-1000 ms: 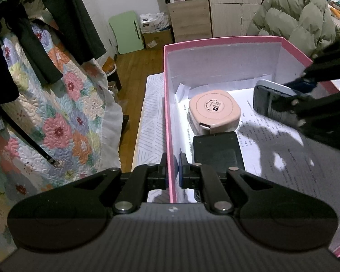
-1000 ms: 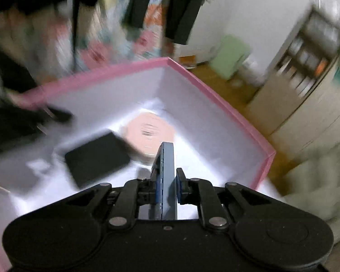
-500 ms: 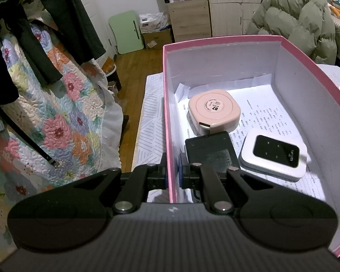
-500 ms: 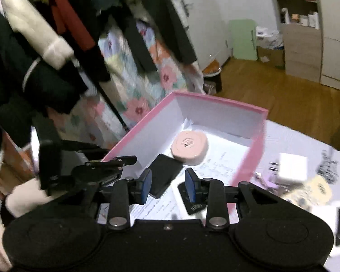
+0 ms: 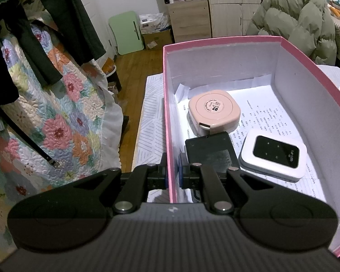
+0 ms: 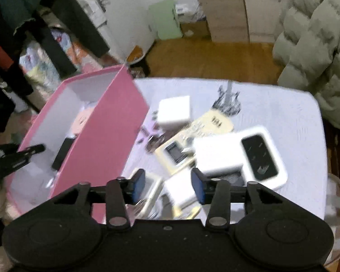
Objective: Organize rigid objects
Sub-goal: 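Grasp the white Wi-Fi router with the right gripper and place it in the box, then grasp the white charger with the right gripper and place it in the box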
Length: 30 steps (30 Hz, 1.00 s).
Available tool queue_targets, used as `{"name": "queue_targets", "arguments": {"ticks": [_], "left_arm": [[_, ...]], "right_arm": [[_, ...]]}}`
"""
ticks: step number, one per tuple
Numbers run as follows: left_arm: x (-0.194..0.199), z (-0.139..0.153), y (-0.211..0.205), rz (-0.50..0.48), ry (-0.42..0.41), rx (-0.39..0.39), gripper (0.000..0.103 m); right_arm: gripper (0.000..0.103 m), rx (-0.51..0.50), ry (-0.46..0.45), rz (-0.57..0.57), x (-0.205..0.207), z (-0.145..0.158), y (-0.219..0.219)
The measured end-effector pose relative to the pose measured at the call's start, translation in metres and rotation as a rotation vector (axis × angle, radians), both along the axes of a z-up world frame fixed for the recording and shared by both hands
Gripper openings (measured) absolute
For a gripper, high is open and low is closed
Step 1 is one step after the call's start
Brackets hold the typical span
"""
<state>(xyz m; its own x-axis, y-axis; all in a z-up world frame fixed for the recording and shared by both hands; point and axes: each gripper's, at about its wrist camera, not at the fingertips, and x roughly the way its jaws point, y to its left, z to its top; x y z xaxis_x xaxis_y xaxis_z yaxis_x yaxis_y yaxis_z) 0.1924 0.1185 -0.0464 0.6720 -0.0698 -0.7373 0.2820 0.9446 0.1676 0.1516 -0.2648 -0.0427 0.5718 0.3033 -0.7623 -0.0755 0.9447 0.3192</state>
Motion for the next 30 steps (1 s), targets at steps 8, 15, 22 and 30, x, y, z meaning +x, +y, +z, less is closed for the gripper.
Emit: {"name": "queue_targets", "arguments": {"ticks": [8, 15, 22, 30], "left_arm": [[0.001, -0.001, -0.001, -0.002, 0.004, 0.005, 0.007], [0.001, -0.001, -0.001, -0.001, 0.007, 0.007, 0.007], [0.001, -0.002, -0.001, -0.001, 0.007, 0.006, 0.007], [0.001, -0.002, -0.001, 0.000, 0.008, 0.005, 0.007]], "right_arm": [[0.069, -0.194, -0.064, -0.022, 0.027, -0.025, -0.006], [0.077, -0.222, -0.074, 0.038, 0.036, -0.051, -0.005], [0.062, -0.235, -0.113, -0.009, 0.024, -0.033, -0.003], [0.062, -0.041, -0.261, 0.153, 0.001, 0.042, 0.034]]}}
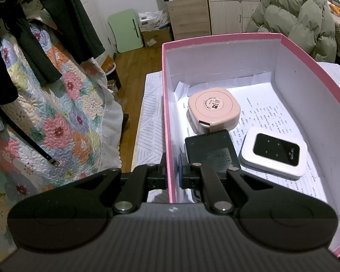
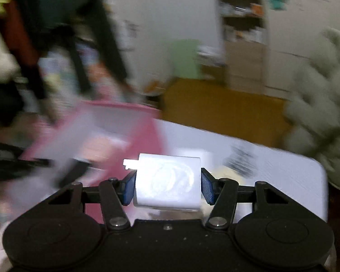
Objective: Organize rigid objects
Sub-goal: 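Grasp the white charger with the right gripper and place it in the box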
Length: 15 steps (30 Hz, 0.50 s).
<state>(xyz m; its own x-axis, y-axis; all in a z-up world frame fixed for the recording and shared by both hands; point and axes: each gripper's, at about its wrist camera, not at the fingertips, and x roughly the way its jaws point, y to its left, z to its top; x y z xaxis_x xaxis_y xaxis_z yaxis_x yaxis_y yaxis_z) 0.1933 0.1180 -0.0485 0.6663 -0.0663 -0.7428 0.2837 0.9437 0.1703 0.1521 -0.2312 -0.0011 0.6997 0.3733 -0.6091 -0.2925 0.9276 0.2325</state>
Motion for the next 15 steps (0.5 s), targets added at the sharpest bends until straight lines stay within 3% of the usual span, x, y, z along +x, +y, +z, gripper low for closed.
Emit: {"name": "queue_targets", "arguments": {"ticks": [3, 6, 11, 15], "left_arm": [[0.000, 0.000, 0.000, 0.001, -0.002, -0.004, 0.007], [0.000, 0.000, 0.000, 0.000, -0.002, -0.002, 0.007], [0.000, 0.001, 0.000, -0.007, -0.003, 0.010, 0.007], [0.000, 0.001, 0.000, -0.008, -0.004, 0.010, 0.007]], "right_arm": [[0.062, 0.049, 0.000, 0.154, 0.009, 0.018, 0.038], [0.062, 0.012, 0.028, 0.243, 0.029, 0.018, 0.079], [0.062, -0.344, 0.005, 0.247, 0.074, -0.007, 0.155], [0.062, -0.446, 0.074, 0.276, 0.108, -0.027, 0.178]]}}
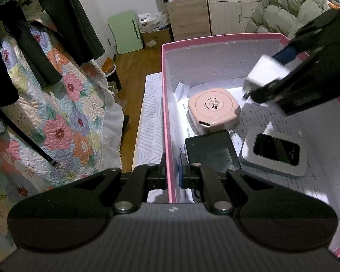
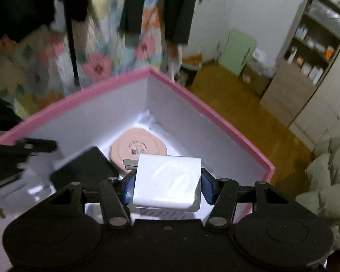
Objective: Organize rigid objects
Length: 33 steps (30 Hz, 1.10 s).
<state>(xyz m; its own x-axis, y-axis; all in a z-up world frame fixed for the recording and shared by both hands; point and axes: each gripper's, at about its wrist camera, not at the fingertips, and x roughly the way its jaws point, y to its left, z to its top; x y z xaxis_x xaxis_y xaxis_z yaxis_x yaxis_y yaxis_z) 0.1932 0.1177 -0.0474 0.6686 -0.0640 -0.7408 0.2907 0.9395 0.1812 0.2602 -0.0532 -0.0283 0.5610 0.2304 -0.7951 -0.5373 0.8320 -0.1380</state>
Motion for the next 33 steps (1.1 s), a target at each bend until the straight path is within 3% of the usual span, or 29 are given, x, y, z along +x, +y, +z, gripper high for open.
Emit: {"name": "queue_targets", "arguments": {"ticks": [3, 6, 8, 16, 20, 24, 28, 33], "left_arm": [[0.000, 0.000, 0.000, -0.002, -0.001, -0.001, 0.007], [0.000, 0.000, 0.000, -0.002, -0.006, 0.002, 0.007], [0.000, 0.000, -0.001, -0.003, -0.006, 0.002, 0.007], [0.001, -0.002, -0.001, -0.008, -0.007, 0.006, 0.007], [0.001, -0.002, 0.000, -0.009, -0.007, 0.006, 0.007], [0.000, -0.001, 0.000, -0.010, -0.008, 0.008, 0.007], [0.000, -0.001, -0.001, -0.009, -0.008, 0.006, 0.007], [0.000, -0.001, -0.001, -0.011, -0.008, 0.008, 0.007]], "right_arm": [[0.062, -0.001, 0.069, -0.023, 0.013, -0.014, 0.002], [0.066, 0.036, 0.039, -0.034, 0.004, -0.006, -0.005], [0.073, 0.086, 0.015, -0.035, -0.007, 0.003, -0.015], [0.074, 0.383, -0.053, -0.071, -0.069, 0.055, -0.082], [0.074, 0.474, -0.005, -0.135, -0.099, 0.066, -0.123], [0.074, 0.513, 0.109, -0.214, -0.112, 0.050, -0.153], [0.074, 0.445, 0.206, -0.273, -0.128, 0.013, -0.163], [0.074, 0.437, 0.364, -0.317, -0.148, -0.037, -0.160]]}}
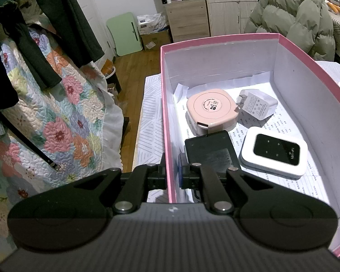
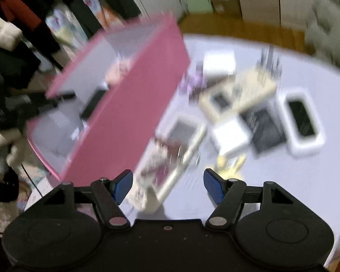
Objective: Organize rigid objects
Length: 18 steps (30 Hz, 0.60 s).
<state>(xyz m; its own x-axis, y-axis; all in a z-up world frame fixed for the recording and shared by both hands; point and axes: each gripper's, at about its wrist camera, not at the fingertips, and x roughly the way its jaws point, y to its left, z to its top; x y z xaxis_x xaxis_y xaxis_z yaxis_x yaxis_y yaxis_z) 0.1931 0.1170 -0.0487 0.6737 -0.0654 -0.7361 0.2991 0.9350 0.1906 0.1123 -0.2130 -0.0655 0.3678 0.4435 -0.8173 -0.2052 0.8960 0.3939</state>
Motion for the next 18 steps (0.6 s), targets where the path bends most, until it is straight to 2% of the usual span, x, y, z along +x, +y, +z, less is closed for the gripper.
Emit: {"name": "queue_targets", "arguments": {"ticks": [3, 7, 11, 13, 14, 15, 16, 18], "left_arm": [[0.000, 0.000, 0.000, -0.001, 0.001, 0.001, 0.007], [0.000, 0.000, 0.000, -0.002, 0.002, 0.004, 0.007], [-0.001, -0.001, 0.000, 0.000, 0.002, 0.005, 0.007], [-0.001, -0.001, 0.000, 0.001, 0.003, 0.003, 0.007], [-0.002, -0.001, 0.000, 0.002, 0.003, 0.006, 0.007], [-0.002, -0.001, 0.001, 0.001, 0.003, 0.006, 0.007], [-0.002, -0.002, 0.000, 0.002, 0.004, 0.003, 0.007], [-0.002, -0.001, 0.000, 0.002, 0.006, 0.000, 0.007]], "right_arm": [[0.074, -0.011, 0.006, 0.011, -0.013, -0.020, 0.015], [0.074, -0.125, -0.139, -0.017, -0.015, -0.023, 0.037], [0.075, -0.100, -0.167, -0.067, 0.002, -0.033, 0.037], [0.063, -0.110, -0.213, -0.091, 0.004, -0.034, 0.037], [0.051, -0.102, -0.228, -0.114, 0.004, -0.032, 0.034], [0.031, -0.092, -0.234, -0.126, 0.004, -0.030, 0.031], [0.028, -0.083, -0.242, -0.130, 0.004, -0.026, 0.027], [0.006, -0.068, -0.267, -0.136, 0.001, -0.016, 0.021]]}}
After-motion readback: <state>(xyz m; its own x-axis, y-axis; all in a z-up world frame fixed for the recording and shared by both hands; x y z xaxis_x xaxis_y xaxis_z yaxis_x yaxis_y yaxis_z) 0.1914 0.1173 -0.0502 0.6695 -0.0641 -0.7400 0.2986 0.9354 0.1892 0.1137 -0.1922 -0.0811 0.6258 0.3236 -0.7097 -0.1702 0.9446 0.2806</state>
